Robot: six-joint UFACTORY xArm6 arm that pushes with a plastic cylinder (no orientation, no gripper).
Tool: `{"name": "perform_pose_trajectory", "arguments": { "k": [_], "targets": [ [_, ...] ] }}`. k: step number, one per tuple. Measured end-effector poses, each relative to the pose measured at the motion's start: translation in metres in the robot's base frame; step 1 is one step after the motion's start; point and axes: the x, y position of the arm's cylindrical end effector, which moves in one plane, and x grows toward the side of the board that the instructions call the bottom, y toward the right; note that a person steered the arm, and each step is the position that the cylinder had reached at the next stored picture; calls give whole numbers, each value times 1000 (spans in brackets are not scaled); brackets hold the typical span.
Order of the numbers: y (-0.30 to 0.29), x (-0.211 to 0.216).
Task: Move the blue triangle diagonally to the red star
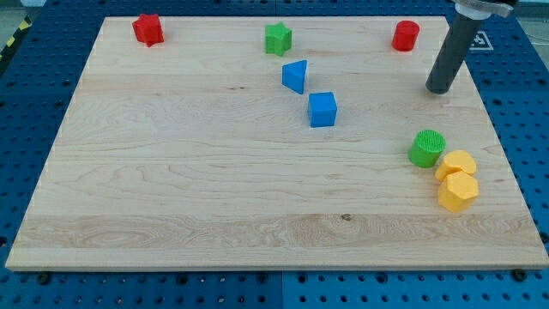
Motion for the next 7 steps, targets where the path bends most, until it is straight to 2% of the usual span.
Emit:
{"name": "perform_pose_trajectory", "arguments": {
  "k": [1, 3, 5, 7],
  "targets": [
    [-32, 0],
    [-177, 5],
    [-193, -33],
    [-262, -36]
  ]
}}
